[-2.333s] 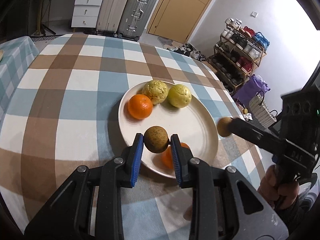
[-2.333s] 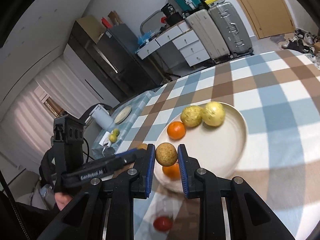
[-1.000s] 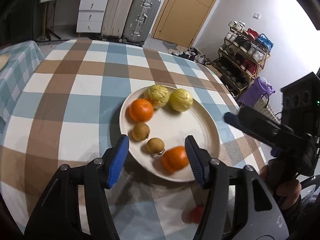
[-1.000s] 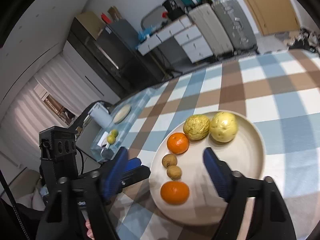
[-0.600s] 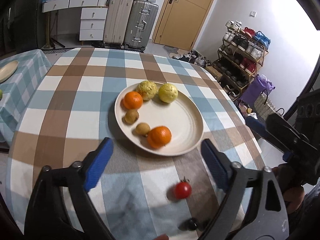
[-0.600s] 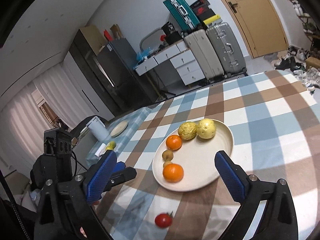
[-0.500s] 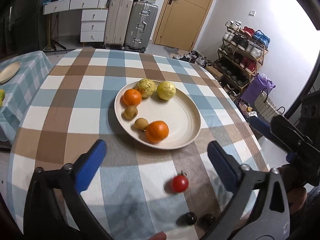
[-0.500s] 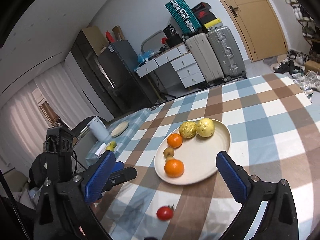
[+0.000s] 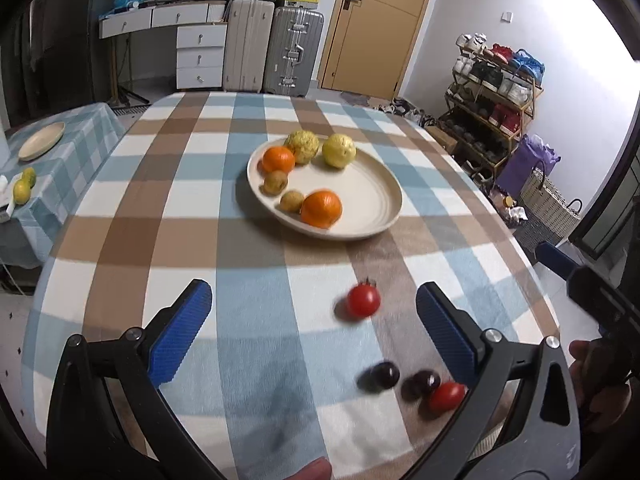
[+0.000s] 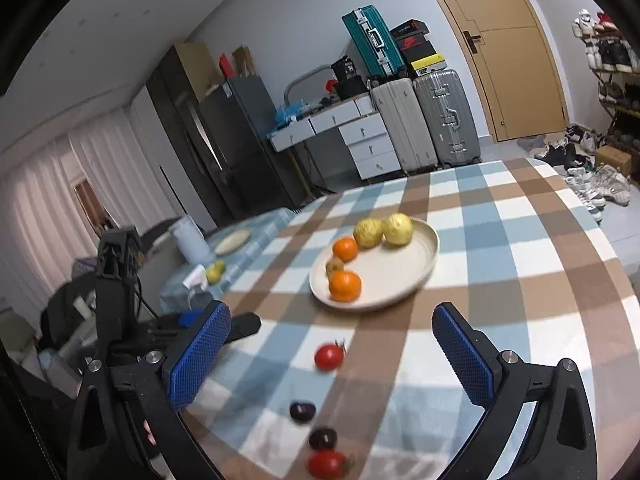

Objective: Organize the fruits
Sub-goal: 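Raise both grippers away from the plate, then lower the right gripper onto the large red tomato and close it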

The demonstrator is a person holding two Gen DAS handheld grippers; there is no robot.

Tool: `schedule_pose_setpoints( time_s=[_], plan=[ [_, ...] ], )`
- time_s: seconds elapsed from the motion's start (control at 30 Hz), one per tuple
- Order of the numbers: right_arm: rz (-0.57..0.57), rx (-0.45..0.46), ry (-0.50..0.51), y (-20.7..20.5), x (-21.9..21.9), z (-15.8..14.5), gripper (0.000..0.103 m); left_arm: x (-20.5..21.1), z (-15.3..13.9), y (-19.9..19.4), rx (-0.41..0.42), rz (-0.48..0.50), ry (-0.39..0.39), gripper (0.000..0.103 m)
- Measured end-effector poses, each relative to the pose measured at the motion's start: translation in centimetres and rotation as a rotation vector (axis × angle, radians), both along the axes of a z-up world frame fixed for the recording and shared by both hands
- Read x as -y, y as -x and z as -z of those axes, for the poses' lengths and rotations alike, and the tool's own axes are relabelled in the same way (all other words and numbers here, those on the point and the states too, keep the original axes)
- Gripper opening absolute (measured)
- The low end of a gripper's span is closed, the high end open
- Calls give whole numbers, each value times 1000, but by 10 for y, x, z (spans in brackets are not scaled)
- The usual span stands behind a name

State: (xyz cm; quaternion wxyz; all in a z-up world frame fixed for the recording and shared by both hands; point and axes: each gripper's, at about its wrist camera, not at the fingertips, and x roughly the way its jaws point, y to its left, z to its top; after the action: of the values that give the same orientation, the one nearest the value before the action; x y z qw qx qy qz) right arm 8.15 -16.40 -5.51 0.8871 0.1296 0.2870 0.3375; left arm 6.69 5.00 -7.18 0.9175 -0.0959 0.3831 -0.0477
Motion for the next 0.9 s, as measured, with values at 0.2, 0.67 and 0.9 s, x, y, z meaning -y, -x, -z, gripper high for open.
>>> schedule_pose_setpoints(
  time_s=[0.2,0.67,0.9],
  plan=[
    [-25,-35,73,29,-8,22,103,-2,16,22,-26,1,4,102],
    [-28,-145,147,63,-22,73,103,-8,33,34,-56,-3,34,102],
    [-28,-138,154,66,-27,77,101,-7,32,36,-48,6,27,102]
  ],
)
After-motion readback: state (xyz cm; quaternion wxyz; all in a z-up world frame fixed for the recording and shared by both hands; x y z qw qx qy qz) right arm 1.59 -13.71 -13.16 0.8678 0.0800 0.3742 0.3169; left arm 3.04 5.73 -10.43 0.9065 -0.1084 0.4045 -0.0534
